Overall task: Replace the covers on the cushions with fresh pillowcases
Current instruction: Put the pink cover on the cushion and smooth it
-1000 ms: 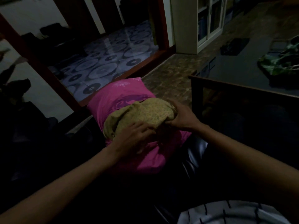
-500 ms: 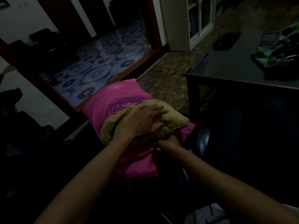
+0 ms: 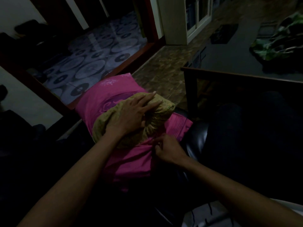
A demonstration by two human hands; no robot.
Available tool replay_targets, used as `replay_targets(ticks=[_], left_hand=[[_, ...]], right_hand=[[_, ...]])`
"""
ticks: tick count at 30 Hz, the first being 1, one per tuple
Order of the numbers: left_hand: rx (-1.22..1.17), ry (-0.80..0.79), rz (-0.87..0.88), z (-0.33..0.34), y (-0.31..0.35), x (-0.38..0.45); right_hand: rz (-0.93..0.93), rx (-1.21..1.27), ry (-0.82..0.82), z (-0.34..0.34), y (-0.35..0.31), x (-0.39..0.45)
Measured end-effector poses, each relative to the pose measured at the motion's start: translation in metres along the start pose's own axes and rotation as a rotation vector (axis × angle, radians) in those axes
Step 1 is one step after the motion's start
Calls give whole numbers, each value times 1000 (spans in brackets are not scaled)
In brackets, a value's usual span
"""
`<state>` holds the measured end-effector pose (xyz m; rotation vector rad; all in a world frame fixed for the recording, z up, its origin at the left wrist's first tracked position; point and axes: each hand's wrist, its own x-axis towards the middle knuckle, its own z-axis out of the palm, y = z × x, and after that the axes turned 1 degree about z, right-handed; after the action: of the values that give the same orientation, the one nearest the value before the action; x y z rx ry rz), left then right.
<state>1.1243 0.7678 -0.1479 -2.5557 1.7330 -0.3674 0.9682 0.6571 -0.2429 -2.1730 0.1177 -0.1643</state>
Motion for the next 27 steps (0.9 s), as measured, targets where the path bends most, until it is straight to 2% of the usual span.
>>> replay_targets(ticks=[3, 6, 9, 14, 18, 21, 27], left_hand=[[-93, 24, -16, 1, 1, 2], [-208, 104, -64, 0, 5, 1], [-182, 155, -104, 6, 8, 2], [-285, 188, -123, 5, -4, 1], [-328, 230, -161, -3, -14, -12], [-335, 244, -174, -7, -15, -17], [-276, 201, -180, -7, -6, -15]], right_hand=[[-139, -174, -52, -1, 9, -4], [-302, -342, 30, 4, 26, -5], [-421, -407, 59, 4, 39, -4], [-470, -402, -52, -6, 54, -5], [-553, -580, 84, -16, 47, 4], [-536, -612, 117, -24, 39, 7], [-364, -702, -106, -30, 27, 11]])
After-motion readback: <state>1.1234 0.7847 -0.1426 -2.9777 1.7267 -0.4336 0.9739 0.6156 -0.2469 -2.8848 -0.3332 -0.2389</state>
